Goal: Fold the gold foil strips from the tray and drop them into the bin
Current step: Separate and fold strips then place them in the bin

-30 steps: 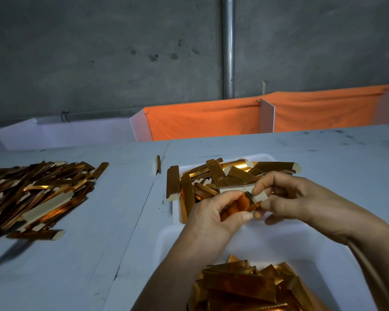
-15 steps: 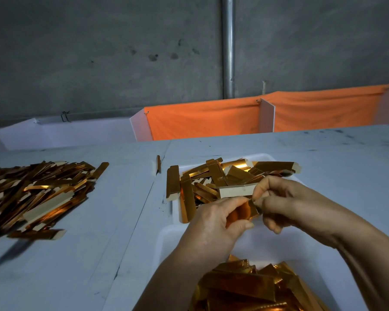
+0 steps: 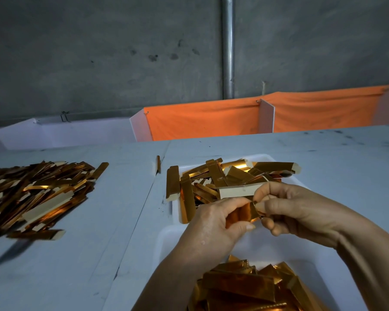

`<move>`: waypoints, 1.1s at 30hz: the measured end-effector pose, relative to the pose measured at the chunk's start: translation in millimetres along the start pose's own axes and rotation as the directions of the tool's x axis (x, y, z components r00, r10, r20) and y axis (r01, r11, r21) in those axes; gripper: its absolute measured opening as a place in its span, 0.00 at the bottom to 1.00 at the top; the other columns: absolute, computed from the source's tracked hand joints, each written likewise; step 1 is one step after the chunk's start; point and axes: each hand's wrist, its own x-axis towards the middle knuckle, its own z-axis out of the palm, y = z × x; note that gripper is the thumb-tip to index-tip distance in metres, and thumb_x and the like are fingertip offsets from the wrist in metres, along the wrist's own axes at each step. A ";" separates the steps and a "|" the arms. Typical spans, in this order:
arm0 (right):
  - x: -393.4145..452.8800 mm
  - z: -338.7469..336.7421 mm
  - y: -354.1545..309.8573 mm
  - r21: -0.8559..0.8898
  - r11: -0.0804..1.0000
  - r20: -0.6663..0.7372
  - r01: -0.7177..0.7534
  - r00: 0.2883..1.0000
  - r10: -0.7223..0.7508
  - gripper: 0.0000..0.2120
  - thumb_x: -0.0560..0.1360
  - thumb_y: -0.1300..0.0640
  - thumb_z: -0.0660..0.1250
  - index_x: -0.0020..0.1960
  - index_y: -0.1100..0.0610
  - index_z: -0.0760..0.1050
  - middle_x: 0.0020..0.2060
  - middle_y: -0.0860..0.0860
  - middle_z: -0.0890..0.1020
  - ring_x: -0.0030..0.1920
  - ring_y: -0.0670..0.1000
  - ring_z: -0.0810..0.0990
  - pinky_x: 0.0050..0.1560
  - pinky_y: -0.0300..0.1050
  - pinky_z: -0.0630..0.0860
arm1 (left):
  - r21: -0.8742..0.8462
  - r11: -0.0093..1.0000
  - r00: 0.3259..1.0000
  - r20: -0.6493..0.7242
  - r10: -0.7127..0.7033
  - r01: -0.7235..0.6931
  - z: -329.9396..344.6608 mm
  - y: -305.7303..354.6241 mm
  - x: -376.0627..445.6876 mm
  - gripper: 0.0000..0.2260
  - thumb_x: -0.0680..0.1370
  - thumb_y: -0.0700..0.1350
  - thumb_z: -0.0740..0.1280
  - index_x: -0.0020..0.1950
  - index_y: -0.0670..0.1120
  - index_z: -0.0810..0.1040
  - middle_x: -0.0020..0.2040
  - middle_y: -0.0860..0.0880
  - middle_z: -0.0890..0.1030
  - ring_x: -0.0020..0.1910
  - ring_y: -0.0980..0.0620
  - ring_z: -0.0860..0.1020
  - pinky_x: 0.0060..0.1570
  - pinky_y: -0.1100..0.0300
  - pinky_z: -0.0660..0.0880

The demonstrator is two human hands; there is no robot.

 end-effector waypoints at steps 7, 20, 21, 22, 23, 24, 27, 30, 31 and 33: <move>1.1 0.6 -0.3 -0.056 0.998 -0.029 -0.002 1.000 0.000 0.04 0.75 0.67 0.65 0.48 0.60 0.73 0.27 0.57 0.77 0.25 0.49 0.75 0.26 0.37 0.75 | -0.015 1.000 1.000 -0.003 0.008 -0.008 -0.2 1.0 0.3 0.18 0.76 0.52 0.67 0.66 0.61 0.71 0.58 0.63 0.75 0.60 0.61 0.71 0.58 0.63 0.73; 0.8 11.7 0.2 -0.351 0.934 -0.090 0.057 0.991 -0.095 0.05 0.76 0.70 0.63 0.50 0.62 0.73 0.26 0.55 0.78 0.26 0.48 0.78 0.30 0.39 0.76 | 0.125 0.986 0.994 0.009 0.108 -0.108 2.8 -2.8 2.3 0.21 0.78 0.49 0.65 0.71 0.54 0.68 0.62 0.59 0.75 0.60 0.64 0.70 0.57 0.71 0.69; 0.7 12.4 0.2 -0.364 0.928 -0.085 0.073 0.990 -0.111 0.05 0.76 0.70 0.63 0.50 0.62 0.73 0.27 0.54 0.78 0.26 0.48 0.78 0.30 0.39 0.76 | 0.134 0.983 0.992 0.009 0.123 -0.123 3.1 -2.6 2.1 0.21 0.79 0.48 0.65 0.71 0.53 0.69 0.61 0.58 0.76 0.60 0.63 0.71 0.57 0.70 0.70; 0.2 12.3 -0.3 -0.362 0.928 -0.076 0.085 0.990 -0.120 0.05 0.76 0.70 0.63 0.50 0.63 0.73 0.27 0.54 0.77 0.27 0.48 0.78 0.30 0.38 0.76 | 0.137 0.981 0.991 0.007 0.135 -0.135 3.1 -2.8 2.1 0.20 0.79 0.47 0.65 0.71 0.53 0.69 0.60 0.57 0.76 0.59 0.63 0.72 0.58 0.67 0.70; -0.3 11.3 -0.8 -0.349 0.932 -0.065 0.096 0.990 -0.126 0.06 0.76 0.70 0.63 0.50 0.63 0.73 0.27 0.54 0.77 0.27 0.48 0.78 0.31 0.38 0.76 | 0.136 0.980 0.989 0.005 0.145 -0.144 2.7 -2.8 1.9 0.20 0.79 0.48 0.64 0.71 0.52 0.69 0.61 0.56 0.76 0.59 0.62 0.72 0.58 0.65 0.71; -0.9 10.0 -1.3 -0.335 0.937 -0.054 0.102 0.990 -0.127 0.06 0.76 0.70 0.63 0.51 0.63 0.73 0.28 0.54 0.77 0.27 0.48 0.78 0.30 0.39 0.76 | 0.135 0.980 0.989 0.006 0.150 -0.149 2.3 -2.8 1.8 0.21 0.79 0.48 0.64 0.72 0.52 0.68 0.61 0.56 0.76 0.60 0.63 0.71 0.59 0.64 0.71; -1.2 5.4 -0.1 -0.323 0.940 -0.021 0.113 0.992 -0.126 0.06 0.76 0.69 0.63 0.51 0.62 0.72 0.28 0.55 0.78 0.28 0.49 0.79 0.31 0.39 0.75 | 0.141 0.976 0.986 0.028 0.163 -0.165 1.4 -1.8 1.5 0.21 0.80 0.49 0.62 0.73 0.51 0.67 0.62 0.55 0.75 0.60 0.63 0.71 0.59 0.64 0.70; -1.6 0.9 1.3 -0.229 0.966 0.012 0.120 0.993 -0.121 0.05 0.77 0.67 0.62 0.52 0.62 0.73 0.30 0.55 0.77 0.31 0.51 0.79 0.33 0.40 0.77 | 0.139 0.972 0.982 0.038 0.185 -0.188 0.6 0.8 0.9 0.20 0.81 0.48 0.61 0.73 0.50 0.66 0.59 0.55 0.75 0.57 0.62 0.72 0.56 0.64 0.71; -1.4 -0.6 1.6 -0.168 0.978 0.026 0.127 0.992 -0.124 0.04 0.77 0.66 0.63 0.51 0.62 0.74 0.30 0.55 0.77 0.31 0.51 0.79 0.32 0.40 0.77 | 0.121 0.975 0.982 0.039 0.183 -0.187 -0.2 1.5 0.9 0.20 0.81 0.48 0.61 0.73 0.50 0.66 0.57 0.56 0.75 0.56 0.62 0.72 0.54 0.66 0.71; -1.5 -2.8 1.4 -0.037 0.990 0.064 0.137 0.989 -0.135 0.06 0.74 0.61 0.64 0.50 0.61 0.75 0.30 0.55 0.75 0.29 0.50 0.78 0.30 0.39 0.76 | 0.037 0.985 0.986 0.038 0.165 -0.167 -1.8 3.8 0.8 0.20 0.81 0.50 0.60 0.73 0.51 0.67 0.52 0.59 0.74 0.53 0.62 0.72 0.51 0.68 0.70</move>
